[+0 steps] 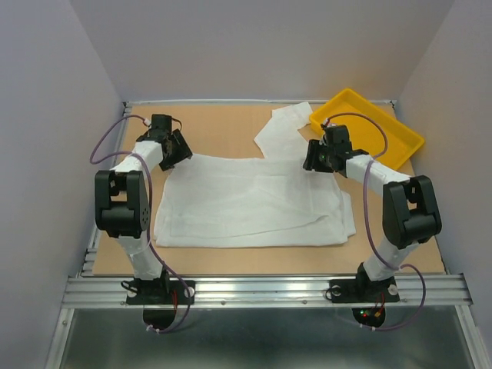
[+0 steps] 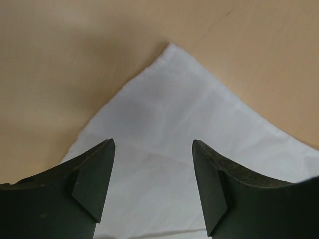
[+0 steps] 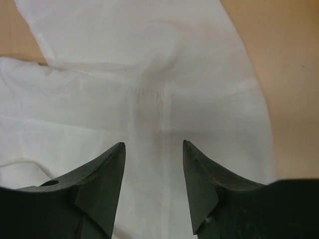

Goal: Fold and stack the long sleeve shirts
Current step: Fold the shirt

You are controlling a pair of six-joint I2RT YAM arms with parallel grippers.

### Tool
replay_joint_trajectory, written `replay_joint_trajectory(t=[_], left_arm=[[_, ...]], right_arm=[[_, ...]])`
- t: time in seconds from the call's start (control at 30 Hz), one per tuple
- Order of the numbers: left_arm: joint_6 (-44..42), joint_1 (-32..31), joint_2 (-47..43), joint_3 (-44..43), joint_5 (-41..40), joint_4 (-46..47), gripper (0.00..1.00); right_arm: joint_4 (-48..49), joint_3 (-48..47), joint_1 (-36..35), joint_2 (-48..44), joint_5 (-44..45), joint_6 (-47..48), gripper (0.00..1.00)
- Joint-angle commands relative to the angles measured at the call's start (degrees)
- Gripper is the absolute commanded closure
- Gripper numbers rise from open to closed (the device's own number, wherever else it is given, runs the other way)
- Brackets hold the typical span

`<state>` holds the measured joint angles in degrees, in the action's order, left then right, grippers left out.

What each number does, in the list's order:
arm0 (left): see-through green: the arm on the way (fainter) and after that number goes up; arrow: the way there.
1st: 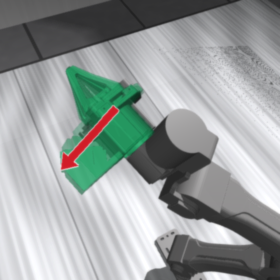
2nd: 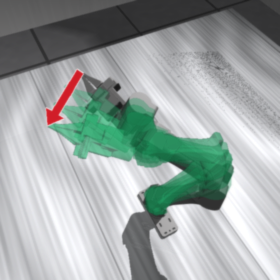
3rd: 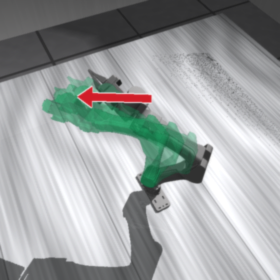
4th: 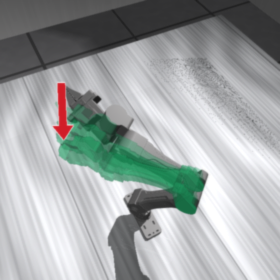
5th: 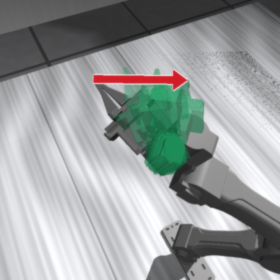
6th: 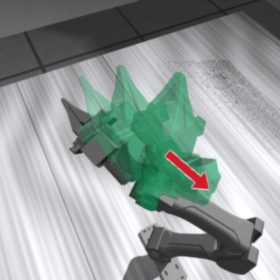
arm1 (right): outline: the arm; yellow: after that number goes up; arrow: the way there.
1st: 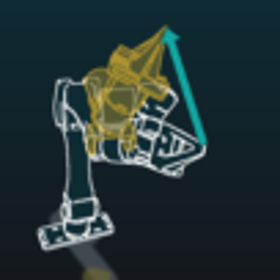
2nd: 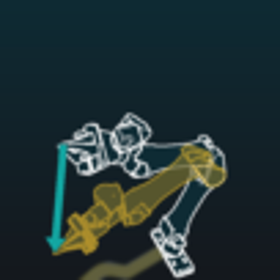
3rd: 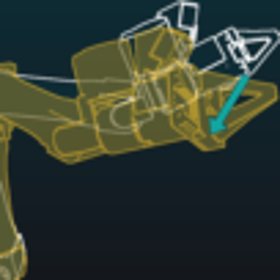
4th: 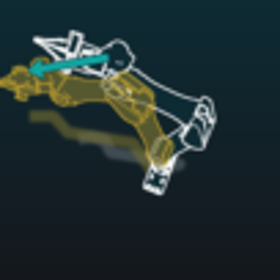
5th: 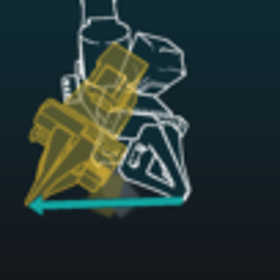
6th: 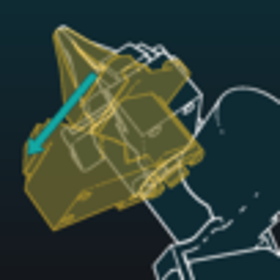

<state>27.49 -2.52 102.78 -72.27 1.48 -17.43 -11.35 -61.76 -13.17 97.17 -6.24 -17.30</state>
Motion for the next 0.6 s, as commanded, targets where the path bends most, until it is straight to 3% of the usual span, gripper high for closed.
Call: replay_joint_trajectory(t=[0.0, 0.23, 0.57], left_arm=[[-8.05, 0.33, 0.22, -6.21, -9.29, 1.34, 0.23], [-12.54, 0.24, 6.01, -9.72, -5.70, 3.81, 0.20], [-17.11, 0.24, 12.09, -13.07, -4.29, 4.07, 0.25]], right_arm=[[1.25, -8.19, 0.95, 0.74, 7.38, 7.27, 0.39], [1.16, -14.00, 5.69, 6.53, 6.68, 9.30, 0.40], [1.16, -16.64, 7.19, 12.26, 2.55, 9.48, 0.43]])
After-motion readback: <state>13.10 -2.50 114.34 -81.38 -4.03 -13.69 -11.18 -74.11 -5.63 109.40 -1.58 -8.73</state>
